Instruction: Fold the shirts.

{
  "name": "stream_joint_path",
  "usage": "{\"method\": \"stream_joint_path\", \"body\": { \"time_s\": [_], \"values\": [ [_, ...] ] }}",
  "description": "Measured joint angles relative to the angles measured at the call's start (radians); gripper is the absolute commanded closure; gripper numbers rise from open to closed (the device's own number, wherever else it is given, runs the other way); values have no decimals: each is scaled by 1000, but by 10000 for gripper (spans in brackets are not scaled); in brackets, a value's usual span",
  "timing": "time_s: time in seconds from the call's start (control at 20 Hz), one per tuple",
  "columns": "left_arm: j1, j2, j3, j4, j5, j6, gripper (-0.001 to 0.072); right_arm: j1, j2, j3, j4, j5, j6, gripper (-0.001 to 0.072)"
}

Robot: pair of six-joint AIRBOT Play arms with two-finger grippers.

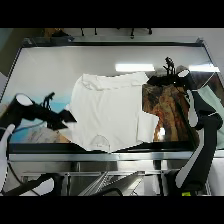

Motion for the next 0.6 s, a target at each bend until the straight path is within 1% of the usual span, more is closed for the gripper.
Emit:
{"method": "stream_joint_path", "body": {
  "time_s": [0.15,0.3,0.45,0.6],
  "values": [
    [-25,117,-230,0,55,-17,37,-1,0,0,-2,-15,0,194],
    [-71,217,-375,-2,142,-58,37,-2,-1,0,-5,-21,0,194],
    [-142,294,-469,-47,310,-95,37,-2,-2,0,-5,-25,0,194],
    [-217,319,-510,-114,525,-112,40,-2,-2,0,-5,-26,0,194]
  ]
}}
